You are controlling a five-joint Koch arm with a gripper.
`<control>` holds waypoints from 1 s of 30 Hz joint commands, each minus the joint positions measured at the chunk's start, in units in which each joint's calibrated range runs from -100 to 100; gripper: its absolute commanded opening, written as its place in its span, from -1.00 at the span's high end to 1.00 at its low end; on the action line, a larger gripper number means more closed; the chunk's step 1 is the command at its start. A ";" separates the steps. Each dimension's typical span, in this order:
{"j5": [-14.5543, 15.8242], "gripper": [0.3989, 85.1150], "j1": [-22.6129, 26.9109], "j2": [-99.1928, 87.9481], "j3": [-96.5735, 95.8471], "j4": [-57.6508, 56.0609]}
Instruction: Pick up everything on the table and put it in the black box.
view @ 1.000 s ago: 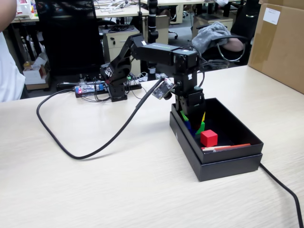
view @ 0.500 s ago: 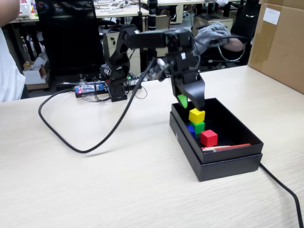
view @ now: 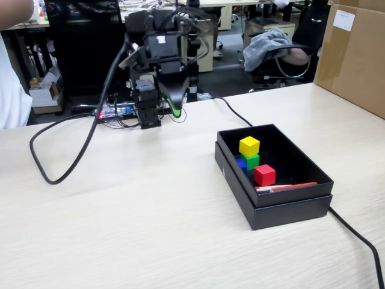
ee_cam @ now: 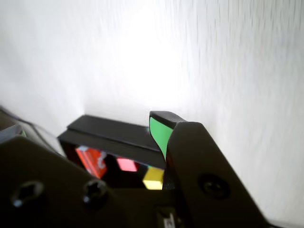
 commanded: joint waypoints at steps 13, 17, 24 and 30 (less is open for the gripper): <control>-4.59 -0.22 -0.88 -30.41 -45.03 36.53; -5.67 -0.22 -1.32 -36.49 -53.55 40.51; -9.04 -0.22 -2.30 -41.66 -69.05 50.10; -11.14 -0.20 -2.69 -41.66 -81.29 61.07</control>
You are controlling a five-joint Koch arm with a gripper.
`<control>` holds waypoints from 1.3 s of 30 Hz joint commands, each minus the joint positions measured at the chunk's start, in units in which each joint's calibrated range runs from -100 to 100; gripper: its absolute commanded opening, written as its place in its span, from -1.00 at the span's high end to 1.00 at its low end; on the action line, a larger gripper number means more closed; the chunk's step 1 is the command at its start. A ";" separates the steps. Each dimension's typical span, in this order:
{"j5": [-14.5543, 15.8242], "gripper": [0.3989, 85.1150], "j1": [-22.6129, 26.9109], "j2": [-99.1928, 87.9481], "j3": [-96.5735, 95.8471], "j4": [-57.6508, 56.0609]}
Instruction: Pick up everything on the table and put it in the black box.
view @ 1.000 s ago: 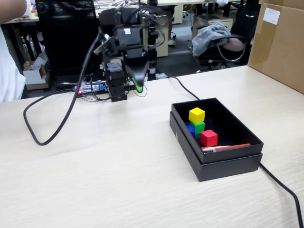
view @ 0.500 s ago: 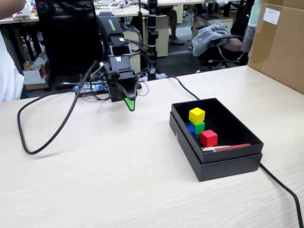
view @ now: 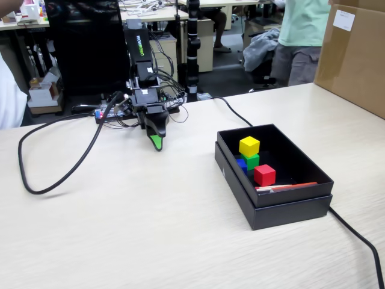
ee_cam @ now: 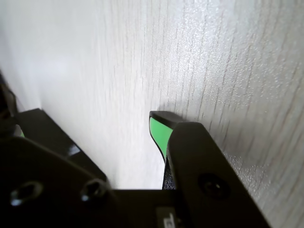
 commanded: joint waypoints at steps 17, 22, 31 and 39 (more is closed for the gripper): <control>-1.07 -0.17 0.93 -0.42 -6.41 3.86; -1.07 -0.17 0.93 -0.42 -6.41 3.78; -1.07 -0.17 0.93 -0.42 -6.41 3.78; -1.07 -0.17 0.93 -0.42 -6.41 3.86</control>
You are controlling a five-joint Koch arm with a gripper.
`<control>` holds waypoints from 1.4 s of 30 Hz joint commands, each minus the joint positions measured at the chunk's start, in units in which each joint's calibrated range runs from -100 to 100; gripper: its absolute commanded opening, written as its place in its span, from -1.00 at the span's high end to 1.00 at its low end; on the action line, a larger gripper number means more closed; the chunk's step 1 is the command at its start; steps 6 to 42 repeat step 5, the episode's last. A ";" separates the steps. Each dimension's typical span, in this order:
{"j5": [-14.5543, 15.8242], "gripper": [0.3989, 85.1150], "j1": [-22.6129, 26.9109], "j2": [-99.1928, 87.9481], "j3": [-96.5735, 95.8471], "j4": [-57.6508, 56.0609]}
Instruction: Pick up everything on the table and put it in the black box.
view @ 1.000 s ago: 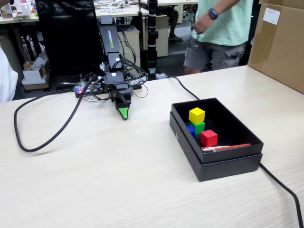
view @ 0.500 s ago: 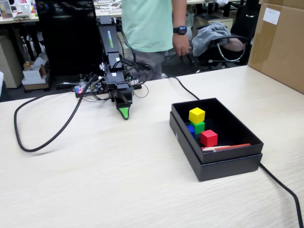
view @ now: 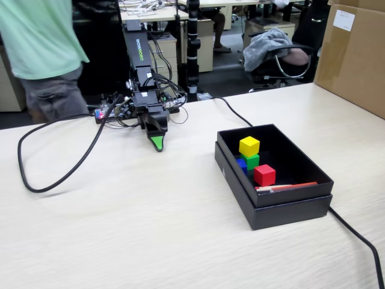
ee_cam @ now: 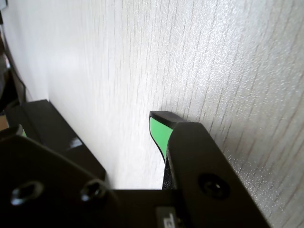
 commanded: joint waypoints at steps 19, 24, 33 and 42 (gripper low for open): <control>-0.10 -0.17 0.00 0.36 -0.75 -2.88; -0.10 -0.17 0.00 0.36 -0.75 -2.88; -0.10 -0.17 0.00 0.36 -0.75 -2.88; -0.10 -0.17 0.00 0.36 -0.75 -2.88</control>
